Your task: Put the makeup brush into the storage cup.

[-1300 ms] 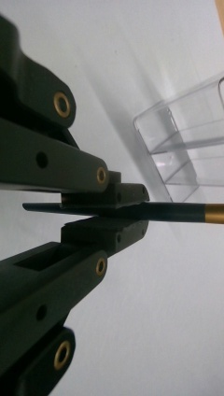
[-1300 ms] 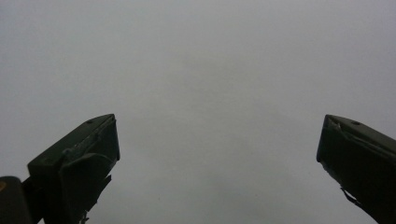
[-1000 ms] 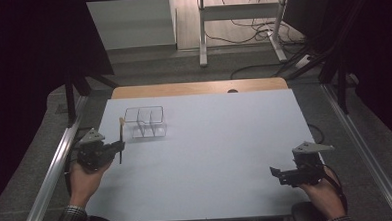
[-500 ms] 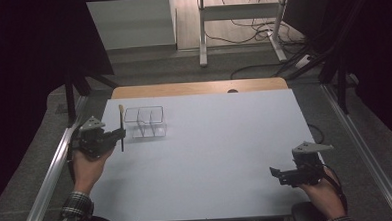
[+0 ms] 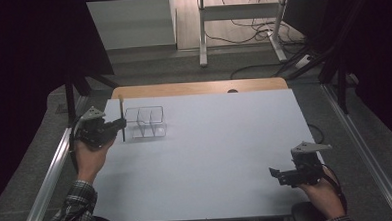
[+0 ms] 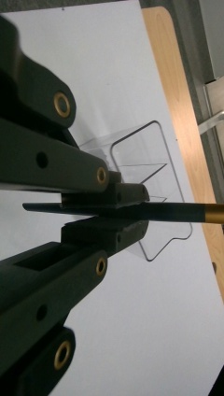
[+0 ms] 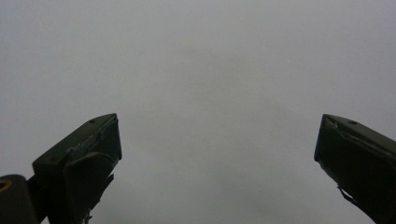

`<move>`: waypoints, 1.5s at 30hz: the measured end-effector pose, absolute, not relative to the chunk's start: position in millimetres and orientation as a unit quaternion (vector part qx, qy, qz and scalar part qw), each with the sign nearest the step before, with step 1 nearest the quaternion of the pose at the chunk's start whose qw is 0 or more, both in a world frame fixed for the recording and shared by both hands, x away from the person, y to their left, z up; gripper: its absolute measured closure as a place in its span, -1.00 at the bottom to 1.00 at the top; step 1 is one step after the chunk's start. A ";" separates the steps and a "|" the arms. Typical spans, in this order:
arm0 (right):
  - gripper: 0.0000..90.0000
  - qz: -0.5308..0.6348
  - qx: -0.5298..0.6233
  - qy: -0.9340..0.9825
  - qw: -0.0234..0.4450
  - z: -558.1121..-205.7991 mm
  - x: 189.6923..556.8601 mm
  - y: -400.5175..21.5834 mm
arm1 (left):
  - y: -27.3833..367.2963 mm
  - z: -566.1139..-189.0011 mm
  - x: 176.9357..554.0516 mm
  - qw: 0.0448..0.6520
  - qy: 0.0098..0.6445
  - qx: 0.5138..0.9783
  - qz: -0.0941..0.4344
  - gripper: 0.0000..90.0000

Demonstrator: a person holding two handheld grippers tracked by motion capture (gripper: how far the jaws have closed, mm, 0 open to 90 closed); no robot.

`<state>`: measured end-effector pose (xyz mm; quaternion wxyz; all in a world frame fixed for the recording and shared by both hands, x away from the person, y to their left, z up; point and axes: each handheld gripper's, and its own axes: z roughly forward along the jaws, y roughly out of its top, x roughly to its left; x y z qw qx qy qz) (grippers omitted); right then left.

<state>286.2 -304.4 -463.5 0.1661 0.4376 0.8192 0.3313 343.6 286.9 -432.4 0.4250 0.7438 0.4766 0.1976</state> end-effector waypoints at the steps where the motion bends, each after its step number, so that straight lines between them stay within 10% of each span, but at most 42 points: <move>1: -0.98 0.330 0.437 0.820 0.166 -463.6 286.4 -304.1 | 286.6 -431.7 345.0 0.425 0.477 0.743 0.198 0.86; 45: -1.00 0.327 0.433 0.826 0.155 -464.7 287.6 -303.5 | 280.4 -401.0 403.5 0.437 0.477 0.727 0.228 0.87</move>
